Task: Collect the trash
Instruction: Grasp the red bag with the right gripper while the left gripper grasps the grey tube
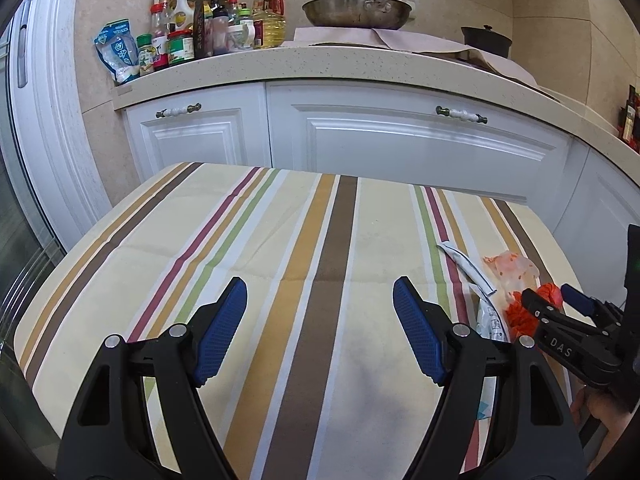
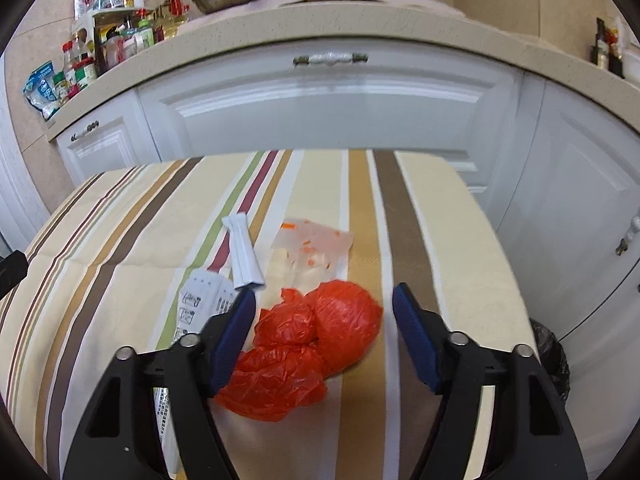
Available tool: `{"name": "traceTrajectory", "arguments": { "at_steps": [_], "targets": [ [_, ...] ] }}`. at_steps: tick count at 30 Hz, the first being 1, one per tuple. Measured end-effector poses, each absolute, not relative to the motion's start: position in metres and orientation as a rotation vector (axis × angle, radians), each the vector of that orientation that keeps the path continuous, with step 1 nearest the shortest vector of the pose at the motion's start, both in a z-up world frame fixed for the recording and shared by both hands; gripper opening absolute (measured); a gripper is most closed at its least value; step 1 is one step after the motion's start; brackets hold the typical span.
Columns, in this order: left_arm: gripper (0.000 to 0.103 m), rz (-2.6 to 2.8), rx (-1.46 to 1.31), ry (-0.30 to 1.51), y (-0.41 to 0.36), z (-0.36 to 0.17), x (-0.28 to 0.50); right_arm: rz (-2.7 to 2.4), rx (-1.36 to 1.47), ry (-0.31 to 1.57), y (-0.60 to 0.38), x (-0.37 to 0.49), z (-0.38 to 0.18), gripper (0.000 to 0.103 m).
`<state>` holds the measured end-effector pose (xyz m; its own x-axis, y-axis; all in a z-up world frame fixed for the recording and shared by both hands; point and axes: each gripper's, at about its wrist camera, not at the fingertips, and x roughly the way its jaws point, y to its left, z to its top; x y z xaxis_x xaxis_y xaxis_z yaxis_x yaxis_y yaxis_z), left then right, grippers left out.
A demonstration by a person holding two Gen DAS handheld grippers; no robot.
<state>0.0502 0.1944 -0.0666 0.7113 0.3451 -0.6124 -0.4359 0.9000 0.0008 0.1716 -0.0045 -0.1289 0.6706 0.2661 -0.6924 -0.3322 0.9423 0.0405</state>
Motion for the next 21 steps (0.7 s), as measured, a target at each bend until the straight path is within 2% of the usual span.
{"name": "traceTrajectory", "arguments": {
  "at_steps": [6, 21],
  "targets": [
    [0.074, 0.417, -0.146, 0.665, 0.185, -0.071, 0.055, 0.365, -0.067, 0.763, -0.009, 0.169, -0.128, 0.049],
    [0.074, 0.287, -0.105, 0.688, 0.12, -0.072, 0.068, 0.275, -0.078, 0.629, -0.063, 0.14, -0.093, 0.049]
  ]
}}
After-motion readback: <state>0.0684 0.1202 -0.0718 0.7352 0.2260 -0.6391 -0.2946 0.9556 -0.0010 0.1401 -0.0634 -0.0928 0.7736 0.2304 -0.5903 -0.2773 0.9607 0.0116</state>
